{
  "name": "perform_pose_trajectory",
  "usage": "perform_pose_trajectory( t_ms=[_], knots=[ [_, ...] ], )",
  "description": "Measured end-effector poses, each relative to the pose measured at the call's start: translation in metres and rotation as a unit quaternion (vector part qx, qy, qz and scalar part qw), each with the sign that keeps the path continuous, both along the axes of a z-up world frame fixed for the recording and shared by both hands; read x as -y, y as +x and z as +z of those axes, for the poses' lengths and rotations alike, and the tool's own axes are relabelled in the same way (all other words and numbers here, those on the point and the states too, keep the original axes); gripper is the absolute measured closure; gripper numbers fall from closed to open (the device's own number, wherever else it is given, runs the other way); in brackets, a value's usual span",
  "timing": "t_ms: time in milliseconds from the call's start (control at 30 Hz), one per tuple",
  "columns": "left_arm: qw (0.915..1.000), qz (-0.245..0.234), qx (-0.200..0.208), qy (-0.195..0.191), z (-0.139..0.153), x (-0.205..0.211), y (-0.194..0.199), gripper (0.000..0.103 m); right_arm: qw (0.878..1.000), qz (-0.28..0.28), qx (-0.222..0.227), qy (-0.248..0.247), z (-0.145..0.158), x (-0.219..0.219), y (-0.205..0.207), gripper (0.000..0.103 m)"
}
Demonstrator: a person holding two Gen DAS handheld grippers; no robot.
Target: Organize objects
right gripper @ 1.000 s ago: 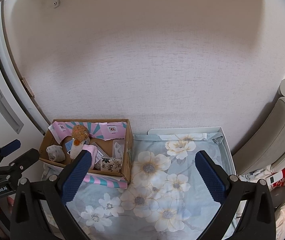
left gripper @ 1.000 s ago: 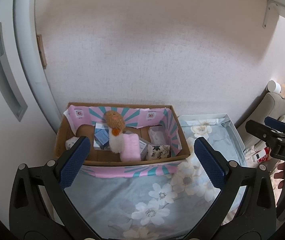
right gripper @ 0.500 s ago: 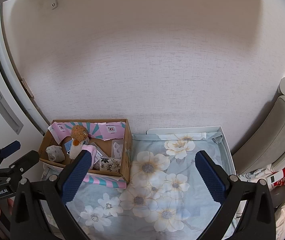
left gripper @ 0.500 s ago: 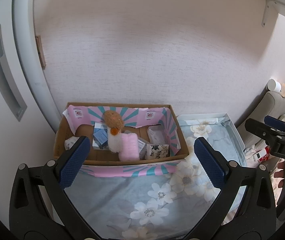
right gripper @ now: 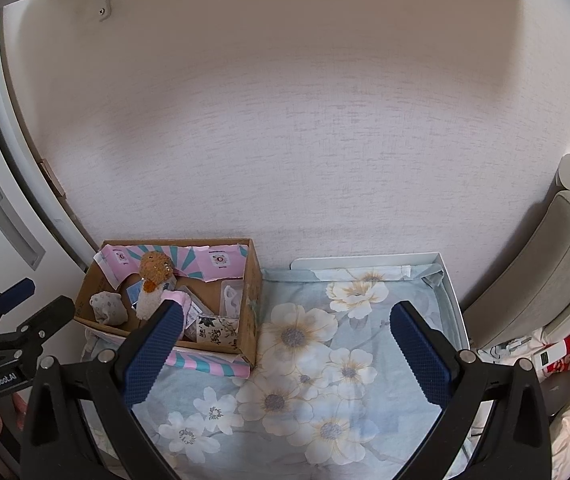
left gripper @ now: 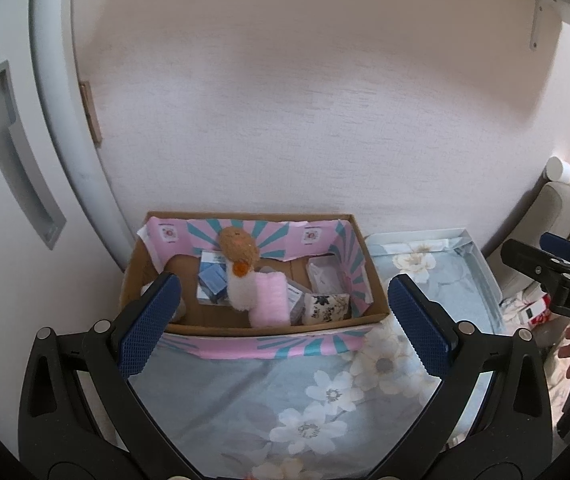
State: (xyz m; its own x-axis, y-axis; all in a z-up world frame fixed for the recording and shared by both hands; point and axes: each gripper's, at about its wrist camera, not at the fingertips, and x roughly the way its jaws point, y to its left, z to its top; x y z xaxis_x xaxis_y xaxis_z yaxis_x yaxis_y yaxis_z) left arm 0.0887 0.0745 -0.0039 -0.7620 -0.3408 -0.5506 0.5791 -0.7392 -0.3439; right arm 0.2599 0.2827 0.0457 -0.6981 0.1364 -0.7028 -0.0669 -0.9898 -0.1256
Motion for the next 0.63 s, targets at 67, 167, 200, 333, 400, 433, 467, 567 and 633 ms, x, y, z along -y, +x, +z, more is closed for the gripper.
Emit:
perform_pose_trajectory(
  t_ms=[67, 167, 200, 333, 400, 433, 467, 567, 633],
  knots=[
    [1.0000, 0.001, 0.000, -0.001, 0.000, 0.000, -0.001, 0.000, 1.000, 0.001, 0.000, 0.000, 0.000, 0.000, -0.001, 0.000],
    [1.0000, -0.006, 0.001, 0.003, -0.001, 0.001, -0.003, 0.000, 1.000, 0.000, 0.000, 0.000, 0.000, 0.000, -0.001, 0.000],
    [1.0000, -0.007, 0.002, 0.003, -0.001, 0.001, -0.004, 0.000, 1.000, 0.000, 0.000, 0.000, 0.000, 0.000, 0.000, 0.000],
    [0.9999, -0.006, 0.007, -0.012, -0.001, -0.003, -0.007, 0.000, 1.000, 0.000, 0.000, 0.000, 0.001, 0.000, -0.002, 0.000],
    [0.9998, -0.007, 0.004, -0.017, 0.000, -0.004, -0.007, 0.000, 1.000, -0.001, 0.000, 0.001, 0.001, 0.000, -0.003, 0.000],
    [0.9998, -0.008, 0.002, -0.019, 0.001, -0.005, -0.007, 0.000, 1.000, 0.000, 0.000, 0.001, 0.001, 0.000, -0.005, 0.000],
    [0.9998, -0.008, -0.001, -0.020, 0.001, -0.005, -0.007, 0.000, 1.000, 0.000, 0.000, 0.000, 0.001, 0.000, -0.006, 0.000],
    [0.9998, -0.006, -0.002, -0.020, 0.000, -0.004, -0.008, 0.000, 1.000, 0.001, 0.002, 0.000, -0.001, 0.000, -0.009, 0.000],
    [0.9998, -0.004, -0.005, -0.019, -0.002, -0.002, -0.007, 0.000, 1.000, 0.002, 0.003, -0.001, -0.002, -0.001, -0.012, 0.000]
  ],
)
